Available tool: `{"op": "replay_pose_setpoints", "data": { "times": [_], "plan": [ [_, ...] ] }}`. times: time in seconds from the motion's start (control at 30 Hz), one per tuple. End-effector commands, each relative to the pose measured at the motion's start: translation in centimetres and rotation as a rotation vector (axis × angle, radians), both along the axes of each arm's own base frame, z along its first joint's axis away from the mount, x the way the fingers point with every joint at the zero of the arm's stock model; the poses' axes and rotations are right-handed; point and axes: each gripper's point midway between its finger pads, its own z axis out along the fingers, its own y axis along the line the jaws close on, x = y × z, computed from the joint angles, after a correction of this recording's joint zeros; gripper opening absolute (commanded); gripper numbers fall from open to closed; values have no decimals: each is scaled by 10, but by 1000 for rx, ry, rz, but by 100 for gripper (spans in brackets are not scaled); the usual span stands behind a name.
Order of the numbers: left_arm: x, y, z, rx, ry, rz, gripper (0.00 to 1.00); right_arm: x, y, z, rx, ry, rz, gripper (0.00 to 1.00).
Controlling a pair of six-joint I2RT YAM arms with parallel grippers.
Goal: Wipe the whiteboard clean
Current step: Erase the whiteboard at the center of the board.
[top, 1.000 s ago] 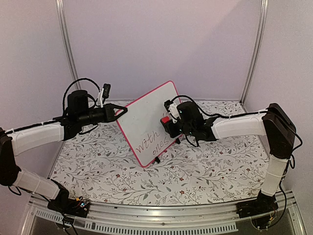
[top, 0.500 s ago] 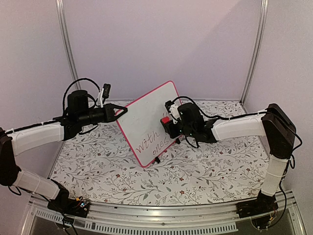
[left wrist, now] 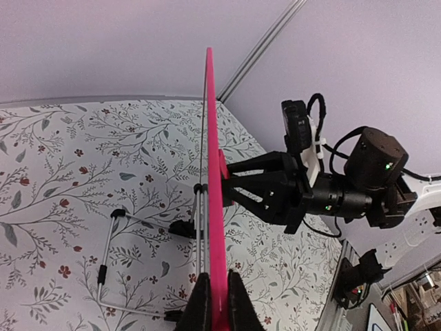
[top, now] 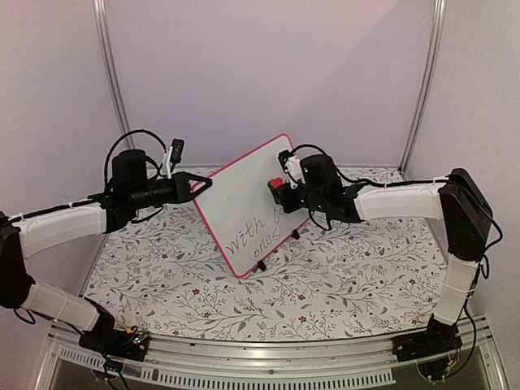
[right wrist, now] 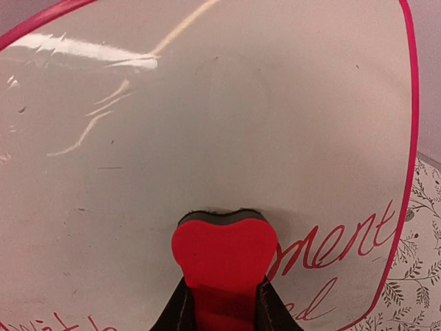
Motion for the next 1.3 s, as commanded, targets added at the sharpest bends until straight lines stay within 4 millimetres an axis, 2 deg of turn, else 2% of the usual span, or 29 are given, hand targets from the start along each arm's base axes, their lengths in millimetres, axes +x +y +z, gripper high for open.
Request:
{"op": "replay_pose_setpoints", "data": {
  "times": [0.0,0.17,0.43,0.6,0.7,0.93,1.13,1.27],
  "plan": [
    [-26,-18,19,-59,-25,-146,0,14,5,15,43,-24,-9,24],
    [-25,-18,16,-57,-20,-146,0,13,7,9,35,-13,6,23],
    [-26,-19,17,-59,-18,-147,0,-9,-7,-35,14,68,17,23],
    [-25,-19,15,-61,-11,-152,0,-19,-16,-52,8,96,10,23],
    [-26,-21,14,-62,-10,-158,0,-20,-17,-53,7,97,11,23],
    [-25,-19,16,-61,-13,-151,0,-23,-8,-40,26,71,60,23],
    [-26,-19,17,-62,-18,-150,0,-31,-14,-57,6,90,63,22],
    [-26,-20,15,-62,-12,-154,0,-35,-13,-57,13,84,75,22]
  ]
}}
